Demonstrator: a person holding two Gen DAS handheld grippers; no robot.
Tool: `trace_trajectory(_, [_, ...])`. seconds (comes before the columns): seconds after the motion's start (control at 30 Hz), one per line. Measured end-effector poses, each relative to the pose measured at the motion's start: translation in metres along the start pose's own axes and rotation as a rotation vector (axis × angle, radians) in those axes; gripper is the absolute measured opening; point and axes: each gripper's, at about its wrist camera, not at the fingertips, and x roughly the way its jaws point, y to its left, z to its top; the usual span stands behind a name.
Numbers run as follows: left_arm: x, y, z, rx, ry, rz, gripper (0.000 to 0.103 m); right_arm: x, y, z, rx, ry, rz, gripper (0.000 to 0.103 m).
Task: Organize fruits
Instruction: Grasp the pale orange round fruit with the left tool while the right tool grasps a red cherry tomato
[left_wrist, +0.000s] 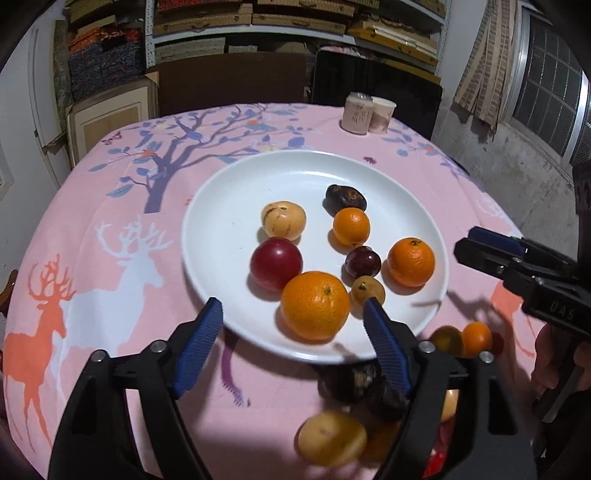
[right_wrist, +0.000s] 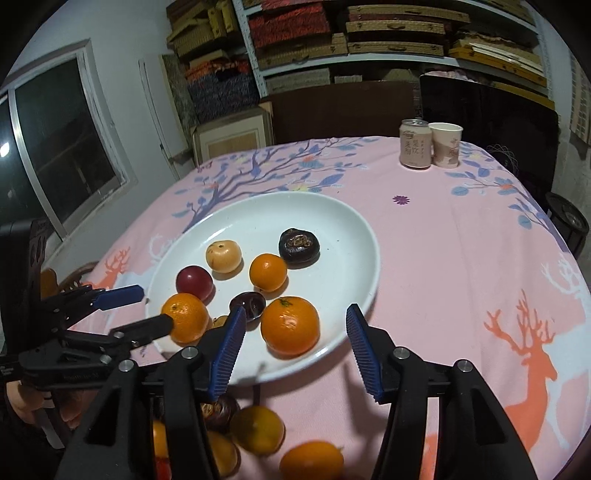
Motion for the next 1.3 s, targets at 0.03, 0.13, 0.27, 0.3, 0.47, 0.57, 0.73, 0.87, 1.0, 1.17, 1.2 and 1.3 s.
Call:
trace_trajectory(0.03, [-0.01, 0.001, -0.005, 0.003, -0.012, 0.004, 0.081, -0.008, -0.004, -0.005, 0.018, -0.007, 0.009, 0.057])
trace_trajectory(0.13, [-0.035, 0.004, -0.026, 0.023, -0.027, 0.011, 0.082, -0.025, -0.012, -0.02, 0.061, -0.015, 0.028, 0.057])
trace_trajectory(0.27, [-0.064, 0.004, -0.055, 0.056, -0.029, 0.009, 0.082, -0.043, -0.019, -0.045, 0.122, 0.002, 0.067, 0.057])
trace_trajectory(0.3, [-0.072, 0.002, -0.065, 0.07, -0.03, 0.011, 0.082, -0.047, -0.02, -0.05, 0.131, 0.006, 0.077, 0.057])
trace_trajectory(0.47, [-0.086, -0.011, -0.102, 0.142, 0.004, 0.006, 0.082, -0.06, -0.023, -0.073, 0.165, 0.018, 0.084, 0.057])
trace_trajectory(0.57, [-0.078, -0.019, -0.116, 0.171, 0.023, 0.031, 0.082, -0.066, -0.024, -0.082, 0.182, 0.017, 0.085, 0.057])
trace_trajectory(0.73, [-0.059, -0.031, -0.123, 0.188, 0.032, 0.071, 0.074, -0.08, -0.02, -0.088, 0.156, -0.005, 0.057, 0.057])
trace_trajectory(0.87, [-0.047, -0.042, -0.127, 0.207, 0.039, 0.041, 0.043, -0.085, -0.023, -0.091, 0.12, -0.017, -0.006, 0.057])
trace_trajectory(1.0, [-0.053, -0.041, -0.131, 0.2, -0.009, 0.027, 0.043, -0.078, -0.026, -0.098, 0.097, 0.024, -0.021, 0.057])
trace_trajectory(1.17, [-0.062, -0.028, -0.13, 0.121, -0.061, -0.004, 0.043, -0.062, -0.011, -0.103, -0.021, 0.052, -0.092, 0.057])
trace_trajectory(1.2, [-0.062, -0.028, -0.13, 0.121, -0.065, -0.006, 0.043, -0.059, -0.008, -0.103, -0.041, 0.055, -0.106, 0.056])
trace_trajectory(1.3, [-0.061, -0.028, -0.129, 0.122, -0.063, -0.013, 0.043, -0.044, -0.003, -0.1, -0.099, 0.083, -0.152, 0.039])
